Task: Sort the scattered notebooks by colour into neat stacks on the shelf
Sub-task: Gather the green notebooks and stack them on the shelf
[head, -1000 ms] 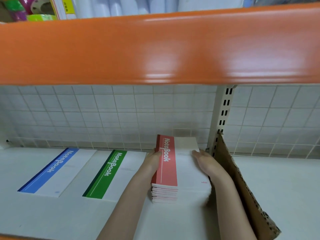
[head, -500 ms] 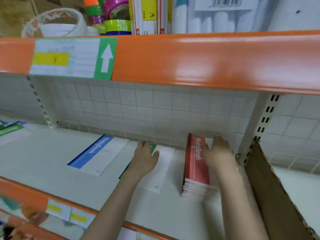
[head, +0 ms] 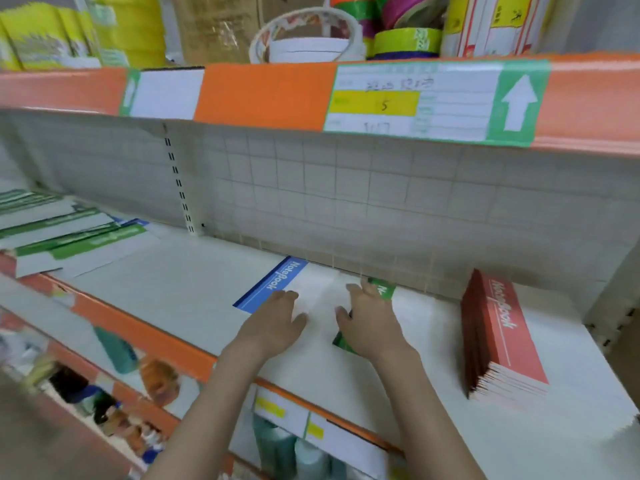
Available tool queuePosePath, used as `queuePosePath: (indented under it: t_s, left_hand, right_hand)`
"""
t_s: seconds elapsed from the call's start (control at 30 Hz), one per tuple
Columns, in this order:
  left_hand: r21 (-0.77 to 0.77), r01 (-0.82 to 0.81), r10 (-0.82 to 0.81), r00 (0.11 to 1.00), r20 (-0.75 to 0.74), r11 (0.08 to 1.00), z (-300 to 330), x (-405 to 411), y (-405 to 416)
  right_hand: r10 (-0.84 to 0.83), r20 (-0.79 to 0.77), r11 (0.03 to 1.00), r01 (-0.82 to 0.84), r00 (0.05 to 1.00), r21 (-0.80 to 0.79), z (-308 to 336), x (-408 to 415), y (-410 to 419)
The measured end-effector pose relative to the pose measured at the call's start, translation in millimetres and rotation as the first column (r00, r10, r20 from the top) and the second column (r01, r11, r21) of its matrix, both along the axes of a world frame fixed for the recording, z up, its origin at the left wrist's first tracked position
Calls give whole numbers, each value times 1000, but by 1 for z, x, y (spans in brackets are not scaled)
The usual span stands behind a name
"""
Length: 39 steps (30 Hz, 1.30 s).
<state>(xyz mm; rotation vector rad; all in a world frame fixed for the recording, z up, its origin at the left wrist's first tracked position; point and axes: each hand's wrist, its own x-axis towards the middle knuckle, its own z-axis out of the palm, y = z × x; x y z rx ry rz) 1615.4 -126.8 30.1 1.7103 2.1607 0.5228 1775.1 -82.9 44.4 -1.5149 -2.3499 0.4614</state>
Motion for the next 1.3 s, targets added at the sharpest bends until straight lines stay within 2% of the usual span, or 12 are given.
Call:
queuePosePath:
  t_s: [0.23,0.43,0.63,1.03,1.3]
  left_hand:
    - [-44,-67,64,995,-77,997,3,-96,-39]
    - [4,-215,213,966,-149,977,6,-189,-81]
    - [7,-351,342,910,-234,937,5,-279,-134]
    - [48,-530,528,828,-189,847,-26,-392,-194]
    - [48,-585,581,788,-204,810,-24,-486,-180]
  right_hand:
    - [228,-70,970,-233,971,-75,-14,-105,-34]
    - [356,-128,931,-363,926,-32,-13,-206,-59]
    - [469,-105,881,-473,877,-15,-13,-294,-81]
    - [660,-118,747,-665,742,0,-28,-442,-112]
    - [703,-160,707,-706,693,50,-27,-550,-90]
